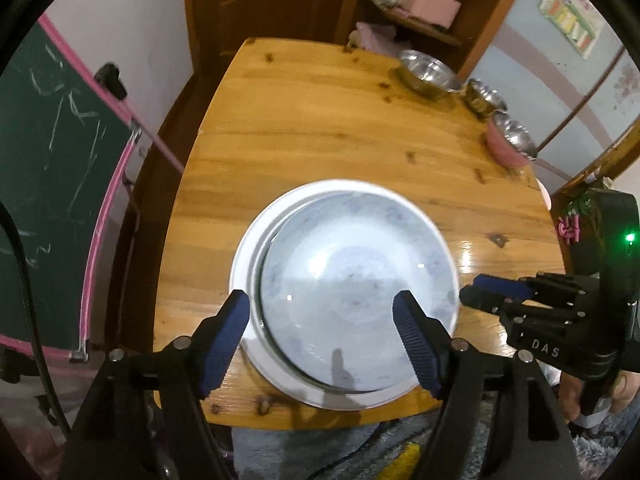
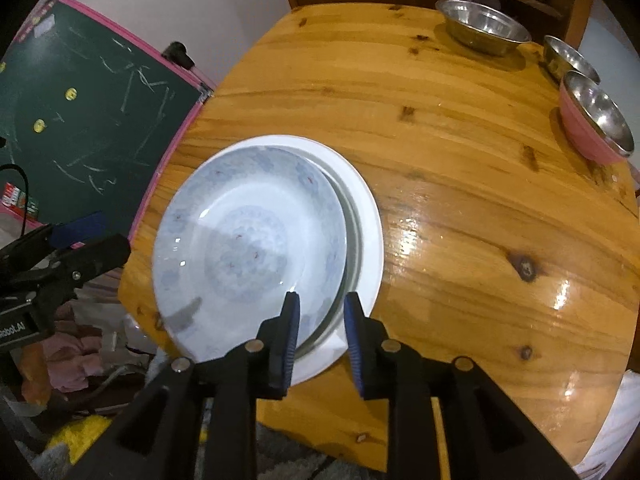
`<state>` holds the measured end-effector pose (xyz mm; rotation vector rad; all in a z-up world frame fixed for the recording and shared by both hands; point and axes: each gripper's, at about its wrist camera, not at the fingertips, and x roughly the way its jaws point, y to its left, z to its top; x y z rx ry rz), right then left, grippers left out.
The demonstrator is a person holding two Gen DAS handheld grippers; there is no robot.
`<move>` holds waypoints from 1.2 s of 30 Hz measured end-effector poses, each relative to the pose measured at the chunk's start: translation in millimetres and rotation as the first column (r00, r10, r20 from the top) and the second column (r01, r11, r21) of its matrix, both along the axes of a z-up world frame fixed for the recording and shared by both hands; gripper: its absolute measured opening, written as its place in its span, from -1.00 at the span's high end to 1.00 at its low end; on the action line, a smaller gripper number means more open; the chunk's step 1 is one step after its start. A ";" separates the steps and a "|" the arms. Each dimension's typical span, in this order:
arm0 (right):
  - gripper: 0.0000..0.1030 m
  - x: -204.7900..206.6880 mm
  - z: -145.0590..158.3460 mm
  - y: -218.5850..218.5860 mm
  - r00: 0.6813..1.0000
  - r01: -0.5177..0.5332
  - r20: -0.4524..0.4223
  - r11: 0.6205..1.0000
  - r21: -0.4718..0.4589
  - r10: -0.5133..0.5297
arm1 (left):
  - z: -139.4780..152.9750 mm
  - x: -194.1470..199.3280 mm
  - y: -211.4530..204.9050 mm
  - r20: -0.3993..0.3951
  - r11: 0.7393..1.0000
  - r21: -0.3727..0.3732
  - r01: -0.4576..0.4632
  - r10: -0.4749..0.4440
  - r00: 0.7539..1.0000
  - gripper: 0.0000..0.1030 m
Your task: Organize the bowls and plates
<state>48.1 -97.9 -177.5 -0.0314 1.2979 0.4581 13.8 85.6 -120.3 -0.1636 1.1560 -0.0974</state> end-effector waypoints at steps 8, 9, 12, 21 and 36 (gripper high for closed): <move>0.56 -11.5 32.0 -28.4 0.997 0.043 0.055 0.997 0.058 -0.046 | 33.3 -0.5 -32.8 0.061 0.999 -0.012 0.046 -0.045 0.997 -0.42; 0.56 -11.1 38.3 -36.2 0.996 0.055 0.066 0.996 0.064 -0.059 | 38.9 1.4 -38.3 0.069 0.999 -0.013 0.051 -0.050 0.996 -0.42; 0.56 -10.2 59.1 -59.4 0.991 0.085 0.097 0.993 0.077 -0.092 | 59.8 8.8 -55.8 0.097 0.997 -0.017 0.070 -0.068 0.993 -0.42; 0.56 14.9 154.6 -141.2 0.947 0.187 0.251 0.979 0.086 -0.203 | 154.1 67.0 -108.7 0.205 0.992 -0.068 0.103 -0.087 0.975 -0.42; 0.56 132.3 251.5 -213.6 0.866 0.340 0.341 0.931 0.135 -0.366 | 233.4 202.0 -160.0 0.331 0.993 0.092 0.074 -0.101 0.938 -0.54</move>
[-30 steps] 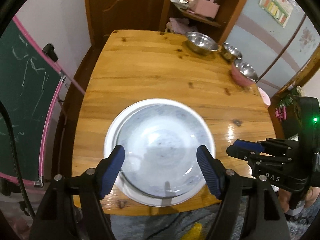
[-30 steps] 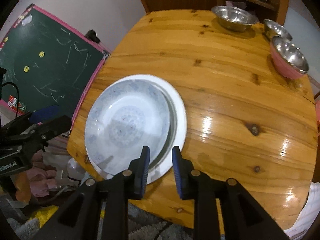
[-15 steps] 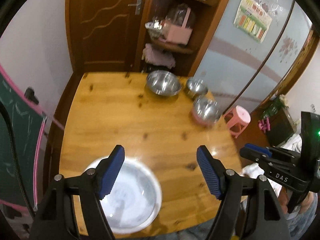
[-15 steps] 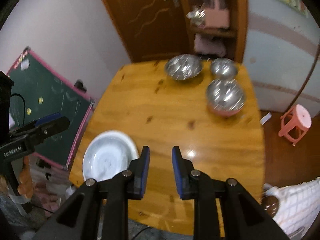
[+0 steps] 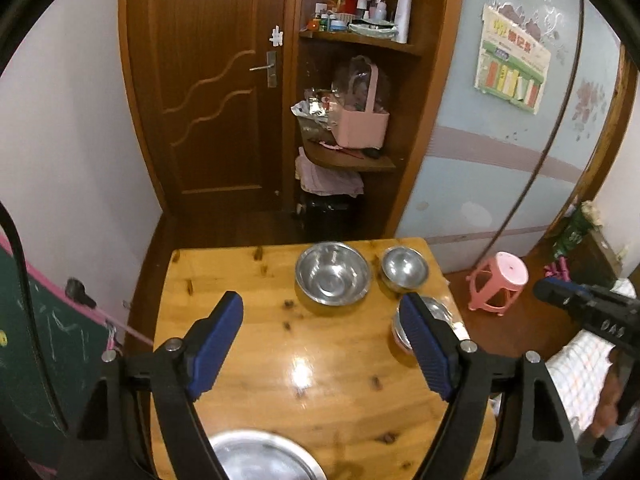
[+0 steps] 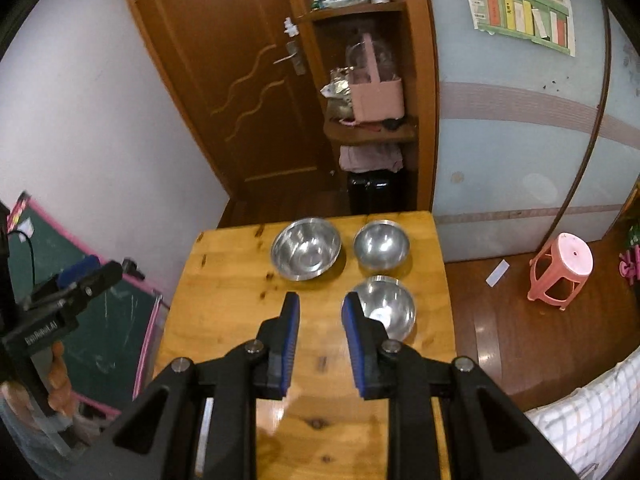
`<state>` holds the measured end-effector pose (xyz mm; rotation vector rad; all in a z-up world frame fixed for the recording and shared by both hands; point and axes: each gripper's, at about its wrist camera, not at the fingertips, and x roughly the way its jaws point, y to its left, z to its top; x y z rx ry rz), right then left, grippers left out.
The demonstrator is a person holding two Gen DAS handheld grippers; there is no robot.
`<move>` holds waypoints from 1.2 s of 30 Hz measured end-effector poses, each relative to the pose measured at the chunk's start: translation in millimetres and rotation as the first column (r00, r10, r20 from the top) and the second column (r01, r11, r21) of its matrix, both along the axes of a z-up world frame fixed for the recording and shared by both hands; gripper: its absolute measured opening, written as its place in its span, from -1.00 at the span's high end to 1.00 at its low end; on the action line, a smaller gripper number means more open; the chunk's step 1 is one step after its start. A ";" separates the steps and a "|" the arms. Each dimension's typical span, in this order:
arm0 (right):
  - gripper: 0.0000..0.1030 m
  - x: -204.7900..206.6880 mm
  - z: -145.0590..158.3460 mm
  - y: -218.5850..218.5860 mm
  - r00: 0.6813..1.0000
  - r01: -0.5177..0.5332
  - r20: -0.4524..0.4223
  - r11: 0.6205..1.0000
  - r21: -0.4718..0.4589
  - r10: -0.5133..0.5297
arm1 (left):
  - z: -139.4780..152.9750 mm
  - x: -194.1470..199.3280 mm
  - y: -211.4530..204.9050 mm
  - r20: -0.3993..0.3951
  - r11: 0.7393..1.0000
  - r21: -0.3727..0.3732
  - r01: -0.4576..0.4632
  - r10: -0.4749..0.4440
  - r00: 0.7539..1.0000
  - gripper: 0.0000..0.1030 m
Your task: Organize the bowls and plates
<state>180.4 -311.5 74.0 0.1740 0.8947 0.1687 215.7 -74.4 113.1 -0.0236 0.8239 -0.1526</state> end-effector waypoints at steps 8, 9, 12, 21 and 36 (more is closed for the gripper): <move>0.56 85.0 -33.6 2.9 0.996 -0.007 -0.083 0.993 0.114 0.016 | -60.6 109.8 -10.2 -0.055 0.996 0.089 -0.031 0.036 0.998 -0.54; 0.56 97.2 -43.9 4.5 0.995 -0.002 -0.100 0.992 0.123 0.014 | -75.2 125.2 -10.0 -0.075 0.995 0.090 -0.032 0.039 0.996 -0.54; 0.56 125.7 -78.6 8.8 0.986 0.014 -0.167 0.988 0.154 0.012 | -115.2 158.6 -6.1 -0.149 0.998 0.052 -0.032 0.039 0.988 -0.54; 0.56 186.4 -189.7 26.3 0.934 0.082 -0.358 0.978 0.190 -0.009 | -222.8 220.0 -5.7 -0.298 0.999 0.027 -0.036 0.043 0.954 -0.54; 0.56 236.3 -267.2 34.7 0.883 0.183 -0.459 0.972 0.144 -0.098 | -306.9 257.2 1.8 -0.402 0.996 -0.057 -0.071 0.042 0.915 -0.49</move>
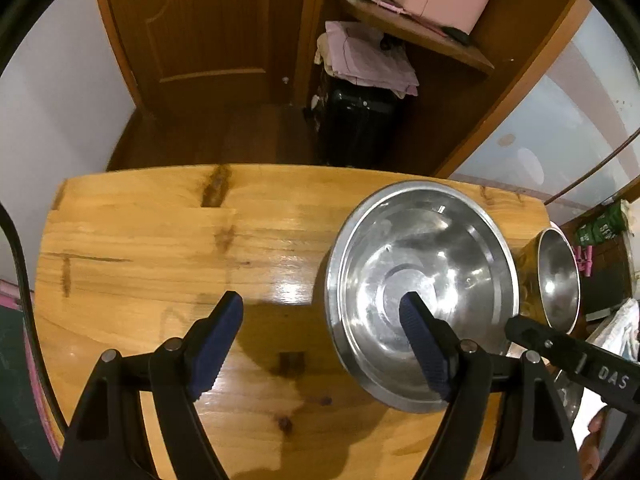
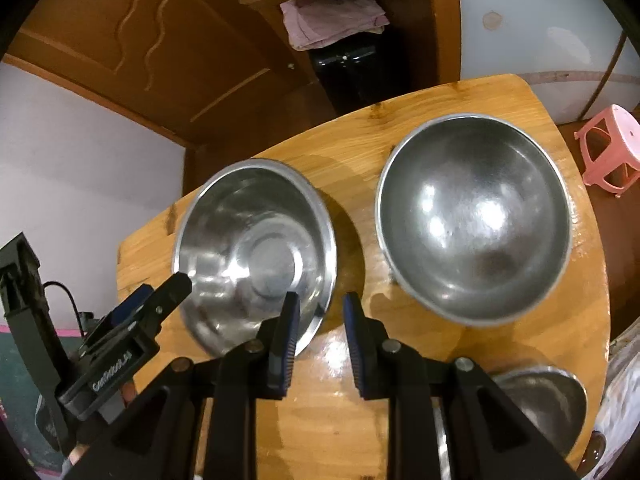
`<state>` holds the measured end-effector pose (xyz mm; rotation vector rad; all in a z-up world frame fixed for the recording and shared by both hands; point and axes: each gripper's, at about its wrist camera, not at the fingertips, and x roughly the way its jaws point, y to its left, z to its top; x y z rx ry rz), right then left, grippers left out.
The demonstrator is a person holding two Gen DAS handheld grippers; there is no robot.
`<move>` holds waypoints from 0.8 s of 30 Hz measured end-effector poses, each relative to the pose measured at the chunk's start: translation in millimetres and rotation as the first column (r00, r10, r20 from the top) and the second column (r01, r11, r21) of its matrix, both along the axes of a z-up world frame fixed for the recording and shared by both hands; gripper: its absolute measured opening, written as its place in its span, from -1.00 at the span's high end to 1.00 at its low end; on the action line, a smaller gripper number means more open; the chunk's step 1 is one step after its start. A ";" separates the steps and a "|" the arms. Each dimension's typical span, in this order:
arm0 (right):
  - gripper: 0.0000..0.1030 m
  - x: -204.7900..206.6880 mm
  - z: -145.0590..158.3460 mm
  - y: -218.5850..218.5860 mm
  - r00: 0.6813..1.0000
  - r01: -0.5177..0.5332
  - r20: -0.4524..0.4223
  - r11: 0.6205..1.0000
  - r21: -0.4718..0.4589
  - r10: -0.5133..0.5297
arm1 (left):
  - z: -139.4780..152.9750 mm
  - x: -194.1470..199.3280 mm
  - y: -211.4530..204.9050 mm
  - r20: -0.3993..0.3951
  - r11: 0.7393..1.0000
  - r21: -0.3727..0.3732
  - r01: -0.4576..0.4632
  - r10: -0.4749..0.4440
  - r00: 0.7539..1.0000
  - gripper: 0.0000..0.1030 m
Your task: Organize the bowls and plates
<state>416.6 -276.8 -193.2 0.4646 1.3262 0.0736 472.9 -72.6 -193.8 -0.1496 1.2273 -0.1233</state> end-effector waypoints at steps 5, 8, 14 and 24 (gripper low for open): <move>0.56 9.9 -12.3 1.1 1.000 0.012 -0.027 1.000 -0.020 -0.013 | -18.1 5.5 -0.8 -0.035 0.998 -0.056 0.007 -0.009 0.999 -0.10; 0.80 12.3 -14.3 3.4 1.000 0.001 -0.020 1.000 -0.009 -0.001 | -23.3 7.9 -0.2 -0.054 0.997 -0.082 0.011 -0.015 0.998 0.19; 0.82 8.6 -8.6 8.5 0.999 -0.032 -0.013 0.999 -0.024 0.031 | -23.6 3.1 1.8 -0.065 0.996 -0.088 0.020 -0.025 0.998 0.83; 0.81 -18.6 18.7 18.9 0.997 -0.072 0.014 0.997 -0.008 0.072 | 20.1 -26.8 7.0 -0.063 0.997 -0.074 0.005 -0.010 0.998 0.85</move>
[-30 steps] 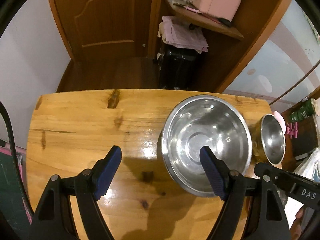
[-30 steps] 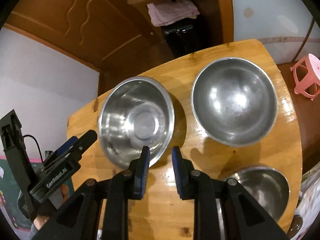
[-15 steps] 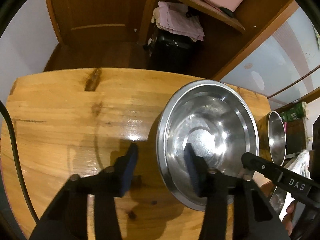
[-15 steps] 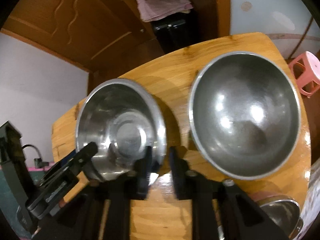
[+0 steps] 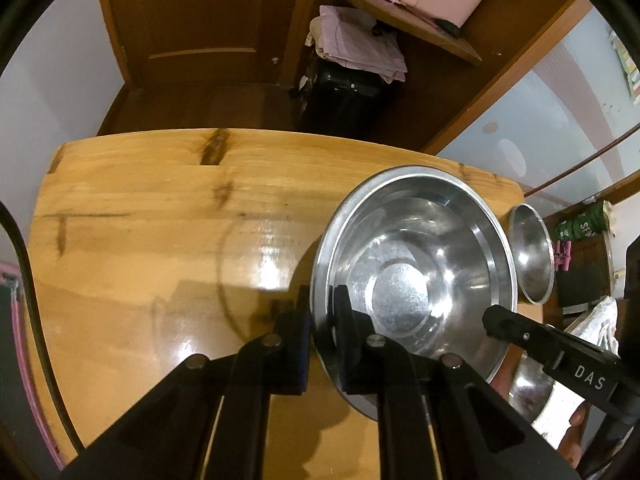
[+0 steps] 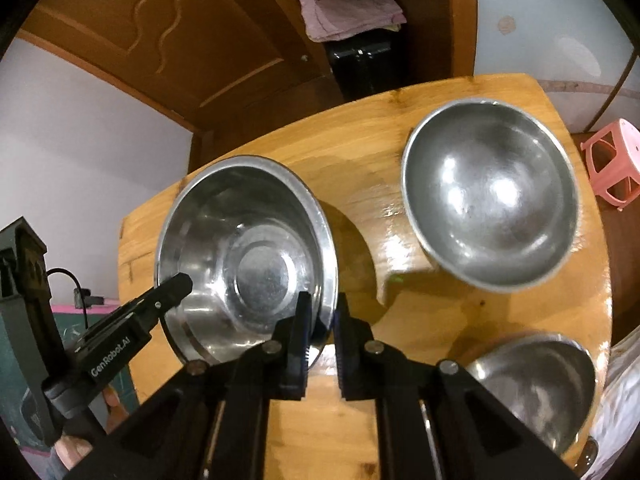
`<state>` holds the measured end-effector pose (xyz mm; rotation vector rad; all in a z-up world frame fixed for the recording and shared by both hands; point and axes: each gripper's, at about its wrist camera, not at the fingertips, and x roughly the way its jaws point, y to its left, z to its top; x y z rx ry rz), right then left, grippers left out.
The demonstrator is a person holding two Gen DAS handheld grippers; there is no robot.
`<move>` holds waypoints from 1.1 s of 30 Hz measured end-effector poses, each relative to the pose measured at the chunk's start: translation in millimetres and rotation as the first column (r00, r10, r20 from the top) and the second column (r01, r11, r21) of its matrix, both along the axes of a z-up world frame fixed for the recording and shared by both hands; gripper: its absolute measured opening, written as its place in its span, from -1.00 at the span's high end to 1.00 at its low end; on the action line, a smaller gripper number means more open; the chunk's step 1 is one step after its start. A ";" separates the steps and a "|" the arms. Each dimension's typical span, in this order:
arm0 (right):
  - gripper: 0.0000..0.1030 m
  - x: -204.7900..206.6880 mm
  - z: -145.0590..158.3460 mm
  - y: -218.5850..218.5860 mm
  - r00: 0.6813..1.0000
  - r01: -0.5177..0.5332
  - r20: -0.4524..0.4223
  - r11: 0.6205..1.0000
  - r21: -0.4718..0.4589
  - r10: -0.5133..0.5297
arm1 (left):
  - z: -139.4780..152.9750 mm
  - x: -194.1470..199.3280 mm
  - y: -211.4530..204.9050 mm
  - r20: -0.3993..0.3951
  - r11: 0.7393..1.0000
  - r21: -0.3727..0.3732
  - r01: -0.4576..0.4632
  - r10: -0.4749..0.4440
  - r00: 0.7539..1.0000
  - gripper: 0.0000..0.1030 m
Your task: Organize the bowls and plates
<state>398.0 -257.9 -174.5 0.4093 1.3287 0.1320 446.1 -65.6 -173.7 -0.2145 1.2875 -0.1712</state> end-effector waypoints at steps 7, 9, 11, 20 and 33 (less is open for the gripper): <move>0.81 -41.0 56.4 -1.0 0.998 -0.024 0.059 1.000 -0.008 0.024 | 60.2 -50.6 2.6 0.022 1.000 -0.013 0.014 -0.014 1.000 0.84; 0.81 -60.6 74.0 -3.7 0.996 -0.034 0.078 0.999 -0.008 0.034 | 76.1 -70.2 1.4 0.023 1.000 -0.018 0.023 -0.023 0.999 0.84; 0.81 -83.3 88.7 -6.1 0.995 -0.042 0.095 0.999 -0.011 0.043 | 91.3 -93.5 -0.9 0.028 0.999 -0.017 0.035 -0.035 0.999 0.83; 0.81 -206.5 126.1 -15.7 0.987 -0.073 0.138 0.996 -0.046 0.078 | 126.2 -223.8 -10.2 0.038 0.994 -0.040 0.102 -0.101 0.994 0.81; 0.81 -332.2 82.8 -33.9 0.993 -0.053 0.108 0.998 -0.022 0.055 | 77.7 -345.1 -28.9 0.005 0.983 -0.089 0.161 -0.161 0.987 0.80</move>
